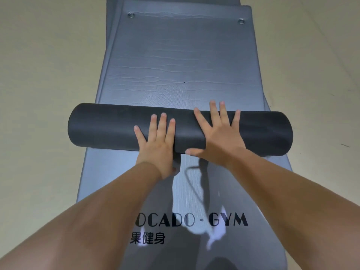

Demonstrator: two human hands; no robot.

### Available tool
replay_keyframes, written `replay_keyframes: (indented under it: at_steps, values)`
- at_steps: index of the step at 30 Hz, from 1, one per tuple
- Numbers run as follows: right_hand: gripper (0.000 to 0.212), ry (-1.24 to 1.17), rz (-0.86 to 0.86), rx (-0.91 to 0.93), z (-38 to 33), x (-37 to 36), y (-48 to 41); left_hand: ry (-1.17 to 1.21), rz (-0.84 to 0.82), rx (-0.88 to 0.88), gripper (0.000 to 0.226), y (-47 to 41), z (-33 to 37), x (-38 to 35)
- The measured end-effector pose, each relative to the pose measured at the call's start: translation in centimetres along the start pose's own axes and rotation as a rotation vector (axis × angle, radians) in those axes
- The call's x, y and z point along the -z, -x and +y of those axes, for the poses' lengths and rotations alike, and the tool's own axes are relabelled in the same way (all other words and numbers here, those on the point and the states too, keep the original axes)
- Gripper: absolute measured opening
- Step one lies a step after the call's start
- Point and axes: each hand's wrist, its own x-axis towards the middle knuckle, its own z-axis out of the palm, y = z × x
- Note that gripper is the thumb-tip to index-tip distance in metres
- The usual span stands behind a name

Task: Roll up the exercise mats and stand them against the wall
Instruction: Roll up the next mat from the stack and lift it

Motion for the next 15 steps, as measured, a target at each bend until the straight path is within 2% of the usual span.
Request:
replay_keyframes:
  at_steps: [2, 4, 9, 12, 15]
  values:
    - [0.133, 0.098, 0.03, 0.058, -0.1, -0.5, 0.2, 0.005, 0.007, 0.009, 0.145, -1.8, -0.4, 1.0]
    - [0.138, 0.157, -0.016, 0.018, -0.4, -1.0, -0.3, 0.009, 0.002, 0.01, 0.141, -3.1, -0.7, 1.8]
    - [0.131, 0.187, -0.108, -0.08, -1.0, 0.3, -3.4, 0.004, -0.012, 0.024, 0.11, -4.7, -0.7, 3.0]
    - [0.123, 0.135, -0.168, -0.071, -0.5, 1.2, -4.0, 0.029, 0.002, -0.003, 0.102, -5.1, -1.4, 3.5]
    - [0.111, 0.111, -0.158, -0.05, -0.5, 1.3, -3.1, 0.03, 0.06, -0.032, 0.087, -4.3, -1.7, 3.6]
